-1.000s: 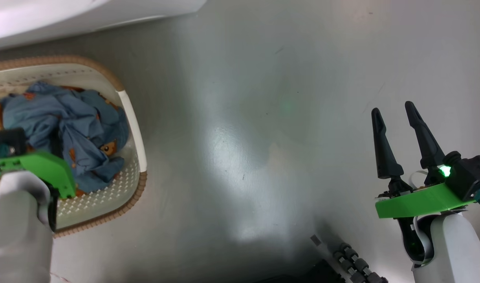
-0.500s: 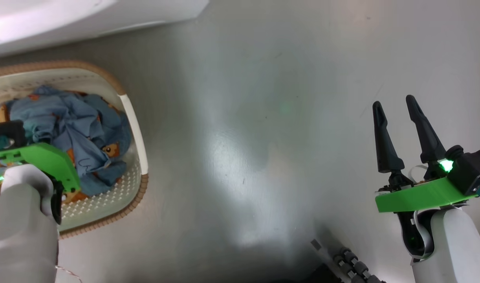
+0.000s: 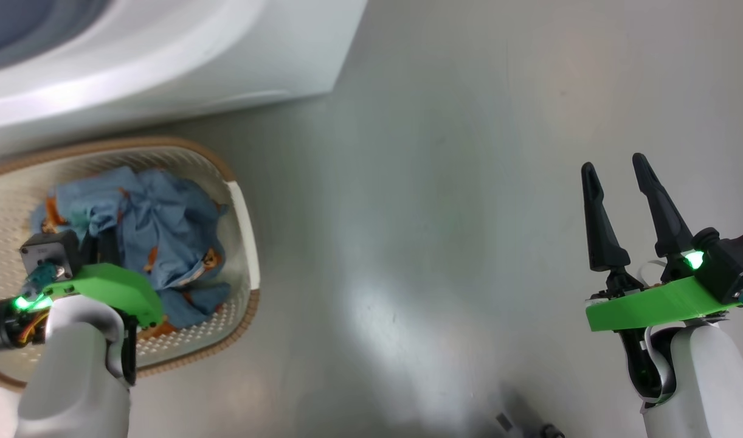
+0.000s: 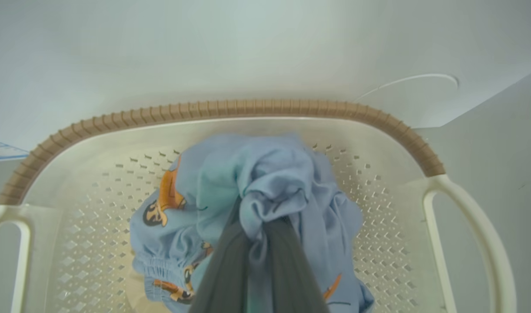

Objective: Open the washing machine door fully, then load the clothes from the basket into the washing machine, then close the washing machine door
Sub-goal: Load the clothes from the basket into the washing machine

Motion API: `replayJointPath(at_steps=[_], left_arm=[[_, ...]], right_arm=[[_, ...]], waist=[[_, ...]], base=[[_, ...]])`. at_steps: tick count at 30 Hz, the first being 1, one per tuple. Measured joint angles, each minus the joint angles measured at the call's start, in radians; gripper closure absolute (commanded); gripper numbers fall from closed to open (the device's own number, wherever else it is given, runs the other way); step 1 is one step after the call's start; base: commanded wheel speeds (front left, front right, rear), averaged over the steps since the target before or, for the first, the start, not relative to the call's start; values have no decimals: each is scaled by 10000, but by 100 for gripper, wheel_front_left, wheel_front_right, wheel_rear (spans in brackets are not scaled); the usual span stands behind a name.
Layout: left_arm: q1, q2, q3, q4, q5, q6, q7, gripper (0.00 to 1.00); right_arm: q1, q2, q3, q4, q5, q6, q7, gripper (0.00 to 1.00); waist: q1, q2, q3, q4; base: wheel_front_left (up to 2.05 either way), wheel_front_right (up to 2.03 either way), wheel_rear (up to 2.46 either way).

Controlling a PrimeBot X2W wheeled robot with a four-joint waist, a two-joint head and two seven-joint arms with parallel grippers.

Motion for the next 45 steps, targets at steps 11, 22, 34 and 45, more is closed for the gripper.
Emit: replayJointPath(at_steps=[11,22,34,45], left_arm=[[2471,-573,213,-4274,311,31,-13,100],[3940,-895,368,-6625,681,31,-13,100],[5559,-1026,456,-8351,934,0,-13,100],[7017,-1034,750,-9016,1099,-79,-13,100]], right_arm=[[205,-59,21,184,-2,0,0,0],[665,-56,82,439,-17,0,0,0],[1217,-59,117,627,-140,0,0,0],[1920,-4,167,750,-391,0,0,0]], waist=[[0,0,-1555,436],[0,0,-2909,663],[0,0,-4487,865],[-1,0,-5870,897]], base=[[0,0,0],[0,0,0],[0,0,0],[0,0,0]])
